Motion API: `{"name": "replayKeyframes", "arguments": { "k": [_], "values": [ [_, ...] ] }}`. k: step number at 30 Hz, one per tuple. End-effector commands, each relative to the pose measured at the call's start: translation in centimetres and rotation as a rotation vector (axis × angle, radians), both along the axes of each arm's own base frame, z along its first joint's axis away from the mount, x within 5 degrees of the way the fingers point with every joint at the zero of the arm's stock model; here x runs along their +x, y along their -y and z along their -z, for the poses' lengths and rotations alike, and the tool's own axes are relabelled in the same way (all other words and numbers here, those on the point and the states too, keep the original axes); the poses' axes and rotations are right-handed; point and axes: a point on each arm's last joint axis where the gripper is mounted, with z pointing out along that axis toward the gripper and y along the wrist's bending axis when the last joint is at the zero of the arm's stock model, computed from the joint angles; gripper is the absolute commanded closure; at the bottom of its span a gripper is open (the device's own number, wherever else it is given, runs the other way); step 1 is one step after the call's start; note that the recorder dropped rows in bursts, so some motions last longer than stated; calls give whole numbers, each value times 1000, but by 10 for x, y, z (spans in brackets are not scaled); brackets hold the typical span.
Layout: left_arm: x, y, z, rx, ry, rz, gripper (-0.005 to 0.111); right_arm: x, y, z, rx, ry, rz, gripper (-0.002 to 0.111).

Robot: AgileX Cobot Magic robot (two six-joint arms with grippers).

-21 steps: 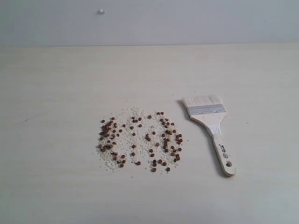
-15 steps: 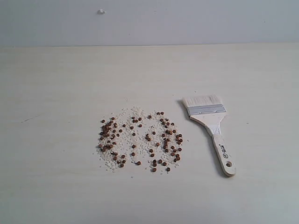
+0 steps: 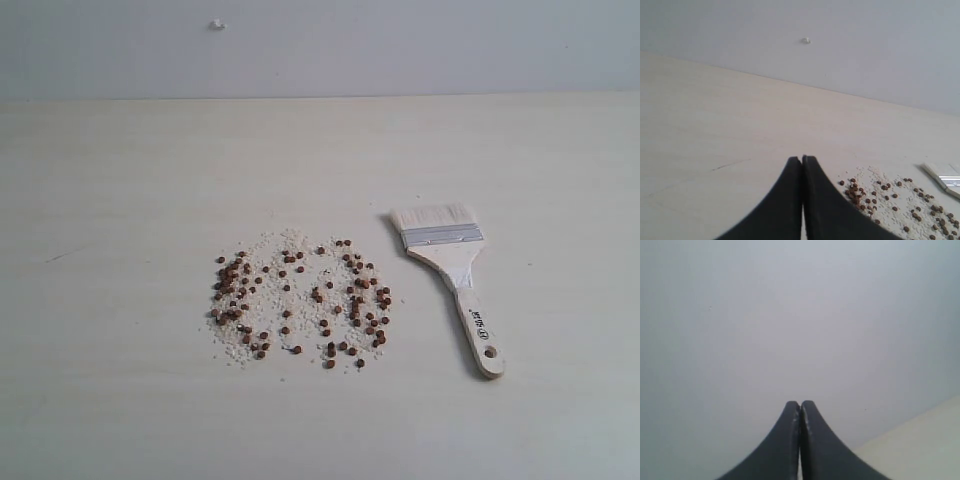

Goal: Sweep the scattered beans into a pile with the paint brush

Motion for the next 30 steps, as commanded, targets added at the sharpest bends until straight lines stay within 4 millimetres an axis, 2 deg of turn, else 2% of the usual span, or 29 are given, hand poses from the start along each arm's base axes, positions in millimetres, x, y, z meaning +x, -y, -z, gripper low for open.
{"name": "replayKeyframes", "arguments": {
  "k": [1, 4, 8, 17, 22, 27, 30],
  "values": [
    [-1, 0, -1, -12, 7, 2, 107, -7, -5, -27, -32, 7, -38, 108],
    [-1, 0, -1, -12, 7, 2, 107, -3, -7, -55, -68, -37, -58, 108],
    [-1, 0, -1, -12, 7, 2, 107, 15, -8, -73, -105, -131, -67, 108],
    [-1, 0, -1, -12, 7, 2, 107, 94, -13, -83, -122, -571, -180, 108],
    [-1, 0, -1, -12, 7, 2, 107, 141, -21, -70, -137, -866, -322, 108],
    [-1, 0, -1, -12, 7, 2, 107, 178, -51, -47, -235, -1075, -542, 108],
    [-1, 0, -1, -12, 7, 2, 107, 196, -65, -27, -302, -1208, -577, 108]
  ]
}}
